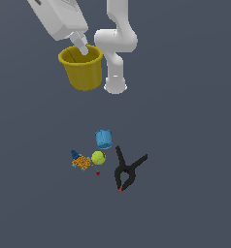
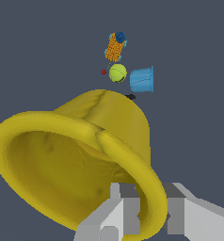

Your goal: Pick up a designated object from a clutter of objects.

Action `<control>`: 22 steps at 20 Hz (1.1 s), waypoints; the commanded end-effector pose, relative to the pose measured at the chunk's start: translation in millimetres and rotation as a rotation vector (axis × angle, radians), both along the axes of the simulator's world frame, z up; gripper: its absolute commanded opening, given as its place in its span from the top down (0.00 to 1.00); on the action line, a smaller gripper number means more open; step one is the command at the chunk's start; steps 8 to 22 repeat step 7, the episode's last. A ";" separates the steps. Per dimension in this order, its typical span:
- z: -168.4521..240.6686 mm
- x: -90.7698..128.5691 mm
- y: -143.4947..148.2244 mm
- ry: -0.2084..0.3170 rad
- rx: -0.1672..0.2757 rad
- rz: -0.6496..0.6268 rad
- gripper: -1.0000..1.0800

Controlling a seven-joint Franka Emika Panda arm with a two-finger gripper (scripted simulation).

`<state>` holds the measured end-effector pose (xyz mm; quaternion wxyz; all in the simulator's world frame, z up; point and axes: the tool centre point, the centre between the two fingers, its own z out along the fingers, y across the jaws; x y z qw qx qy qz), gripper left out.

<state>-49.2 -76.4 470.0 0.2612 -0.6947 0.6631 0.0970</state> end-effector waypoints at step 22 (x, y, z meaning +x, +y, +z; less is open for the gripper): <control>6.1 2.6 -0.2 -0.003 0.001 0.000 1.00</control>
